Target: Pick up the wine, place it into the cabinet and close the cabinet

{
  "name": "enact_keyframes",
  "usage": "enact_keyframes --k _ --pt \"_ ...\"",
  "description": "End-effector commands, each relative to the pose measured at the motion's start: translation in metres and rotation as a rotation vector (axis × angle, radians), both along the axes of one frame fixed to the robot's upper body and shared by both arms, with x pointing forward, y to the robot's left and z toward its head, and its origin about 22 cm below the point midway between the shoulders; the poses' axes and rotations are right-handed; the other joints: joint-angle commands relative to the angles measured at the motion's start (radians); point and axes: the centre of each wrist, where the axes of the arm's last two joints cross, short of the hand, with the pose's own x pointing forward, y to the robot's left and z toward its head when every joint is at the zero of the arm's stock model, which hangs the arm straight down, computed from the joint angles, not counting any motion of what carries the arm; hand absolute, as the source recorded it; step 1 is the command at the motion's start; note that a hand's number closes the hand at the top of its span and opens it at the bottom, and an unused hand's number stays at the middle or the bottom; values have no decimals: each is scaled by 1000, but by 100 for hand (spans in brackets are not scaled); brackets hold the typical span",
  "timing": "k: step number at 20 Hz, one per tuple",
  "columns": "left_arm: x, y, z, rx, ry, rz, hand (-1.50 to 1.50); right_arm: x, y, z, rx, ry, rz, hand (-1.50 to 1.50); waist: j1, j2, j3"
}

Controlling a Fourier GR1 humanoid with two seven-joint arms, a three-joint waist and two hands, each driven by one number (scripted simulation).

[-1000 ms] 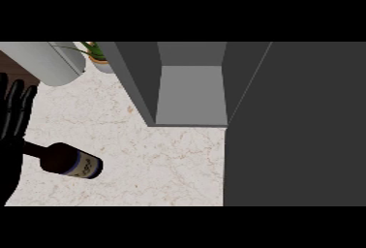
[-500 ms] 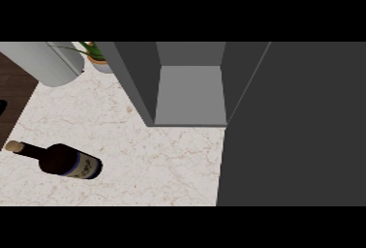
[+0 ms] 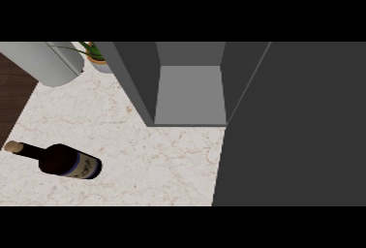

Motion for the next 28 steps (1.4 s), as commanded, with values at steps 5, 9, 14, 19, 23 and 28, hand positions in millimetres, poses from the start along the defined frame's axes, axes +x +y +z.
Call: enact_keyframes --k 5,9,14,19,23,28 --pt "2 -3 26 13 12 9 -150 -31 12 34 13 -16 -13 -150 -9 0 -1" --pt "-18 5 23 2 44 8 -150 -27 5 35 -2 -25 -17 -150 2 -2 -1" --pt "-16 8 18 12 75 35 -150 -25 15 36 9 -14 -18 -150 0 -1 -1" --pt "-4 21 10 -3 106 49 -150 -29 17 30 10 -19 -20 -150 -8 -1 0" --pt "7 13 1 19 104 75 -150 -40 14 36 0 -26 -12 -150 -20 -1 0" --pt "15 14 -37 11 107 63 -150 -45 12 47 33 -37 -1 -150 -19 -2 -2"
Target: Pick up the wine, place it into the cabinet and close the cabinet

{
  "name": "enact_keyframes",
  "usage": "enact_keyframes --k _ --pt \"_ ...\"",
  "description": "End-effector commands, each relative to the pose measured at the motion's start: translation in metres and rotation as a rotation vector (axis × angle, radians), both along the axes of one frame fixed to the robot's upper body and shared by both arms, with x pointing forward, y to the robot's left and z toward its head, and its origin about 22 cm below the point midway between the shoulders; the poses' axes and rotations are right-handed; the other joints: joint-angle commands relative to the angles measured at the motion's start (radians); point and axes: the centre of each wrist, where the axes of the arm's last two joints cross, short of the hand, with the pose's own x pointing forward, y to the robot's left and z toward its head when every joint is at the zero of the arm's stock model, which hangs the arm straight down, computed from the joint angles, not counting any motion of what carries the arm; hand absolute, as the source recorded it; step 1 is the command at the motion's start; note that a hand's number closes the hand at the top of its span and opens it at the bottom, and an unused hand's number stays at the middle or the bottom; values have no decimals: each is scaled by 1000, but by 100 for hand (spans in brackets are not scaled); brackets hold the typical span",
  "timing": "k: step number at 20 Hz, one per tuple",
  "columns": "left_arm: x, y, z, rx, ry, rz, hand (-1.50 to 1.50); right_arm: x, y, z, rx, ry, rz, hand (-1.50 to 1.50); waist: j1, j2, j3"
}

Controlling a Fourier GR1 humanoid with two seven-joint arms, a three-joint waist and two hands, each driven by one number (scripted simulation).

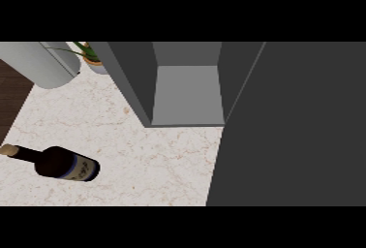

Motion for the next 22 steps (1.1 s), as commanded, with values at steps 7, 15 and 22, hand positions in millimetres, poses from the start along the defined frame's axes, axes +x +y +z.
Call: enact_keyframes --k 7,15,22 --pt "12 7 -65 21 39 30 -150 -26 0 17 -1 -92 -52 -150 5 0 0" --pt "15 16 -109 24 84 72 -150 -25 -3 17 -9 -91 -43 -150 3 2 1" --pt "-3 39 -141 49 94 101 -150 -34 -8 26 -9 -86 -68 -150 4 0 0"
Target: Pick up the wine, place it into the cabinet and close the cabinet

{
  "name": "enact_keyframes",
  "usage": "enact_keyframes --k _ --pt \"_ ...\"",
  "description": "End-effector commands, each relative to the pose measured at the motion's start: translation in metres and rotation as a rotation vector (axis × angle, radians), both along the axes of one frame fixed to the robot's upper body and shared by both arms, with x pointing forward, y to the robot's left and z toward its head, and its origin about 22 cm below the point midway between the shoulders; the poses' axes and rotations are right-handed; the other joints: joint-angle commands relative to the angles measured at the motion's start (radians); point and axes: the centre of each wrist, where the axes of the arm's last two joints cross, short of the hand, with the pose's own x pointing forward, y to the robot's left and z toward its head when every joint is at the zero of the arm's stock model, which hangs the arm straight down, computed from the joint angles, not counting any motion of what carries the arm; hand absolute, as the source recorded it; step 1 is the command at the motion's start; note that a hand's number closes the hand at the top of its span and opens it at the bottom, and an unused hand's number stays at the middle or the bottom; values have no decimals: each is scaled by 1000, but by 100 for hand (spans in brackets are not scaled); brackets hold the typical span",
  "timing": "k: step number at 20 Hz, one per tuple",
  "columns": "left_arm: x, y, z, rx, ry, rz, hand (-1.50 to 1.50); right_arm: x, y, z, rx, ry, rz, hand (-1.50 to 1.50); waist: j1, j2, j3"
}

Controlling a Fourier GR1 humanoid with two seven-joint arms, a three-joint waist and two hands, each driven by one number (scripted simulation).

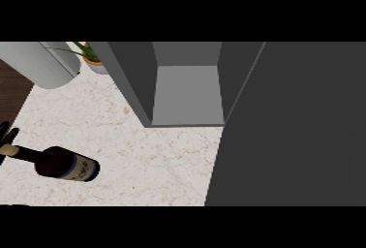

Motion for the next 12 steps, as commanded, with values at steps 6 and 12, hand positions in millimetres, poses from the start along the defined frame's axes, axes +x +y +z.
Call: enact_keyframes --k 6,12 --pt "-8 16 -45 4 56 7 -150 -32 -10 22 23 -95 -61 -150 3 0 -1" --pt "2 28 -91 1 91 7 -150 -20 -2 13 8 -94 -41 -150 -1 4 -1"
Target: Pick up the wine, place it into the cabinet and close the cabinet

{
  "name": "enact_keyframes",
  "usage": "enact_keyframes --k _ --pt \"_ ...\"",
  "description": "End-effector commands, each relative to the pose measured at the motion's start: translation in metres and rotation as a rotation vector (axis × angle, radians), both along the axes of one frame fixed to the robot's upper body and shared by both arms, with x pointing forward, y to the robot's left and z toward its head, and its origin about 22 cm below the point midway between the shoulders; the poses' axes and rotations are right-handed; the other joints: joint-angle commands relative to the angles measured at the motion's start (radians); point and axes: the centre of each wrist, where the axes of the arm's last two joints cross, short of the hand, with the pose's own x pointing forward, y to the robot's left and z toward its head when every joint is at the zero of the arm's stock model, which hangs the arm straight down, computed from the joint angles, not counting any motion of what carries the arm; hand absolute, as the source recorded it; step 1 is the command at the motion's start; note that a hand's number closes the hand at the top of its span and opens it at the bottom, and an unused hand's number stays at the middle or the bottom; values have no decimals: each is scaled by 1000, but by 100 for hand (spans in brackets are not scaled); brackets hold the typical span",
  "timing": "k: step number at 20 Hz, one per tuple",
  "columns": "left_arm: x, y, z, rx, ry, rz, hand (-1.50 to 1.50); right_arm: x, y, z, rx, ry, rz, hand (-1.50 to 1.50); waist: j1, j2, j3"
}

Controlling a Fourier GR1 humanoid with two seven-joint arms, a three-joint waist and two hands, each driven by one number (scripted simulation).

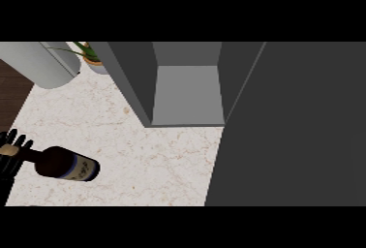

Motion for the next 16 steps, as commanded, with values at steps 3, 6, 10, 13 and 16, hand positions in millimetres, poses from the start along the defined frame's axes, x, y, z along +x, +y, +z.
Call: enact_keyframes --k 3,6,10,13,16 --pt "11 3 -30 13 32 2 -150 -37 -14 25 36 -95 -19 -150 -6 -1 -1" --pt "17 0 -47 7 19 14 -150 -32 -11 19 23 -75 -37 -150 -1 1 0" --pt "28 3 -54 14 30 19 -150 -33 -18 21 -1 -90 -39 -150 -4 2 0" --pt "26 -5 -68 -10 43 9 -150 -37 -13 20 20 -105 -34 -150 -8 0 -1" --pt "13 2 -83 -64 61 -38 -150 -39 -17 21 8 -106 -30 -150 -6 -1 0"
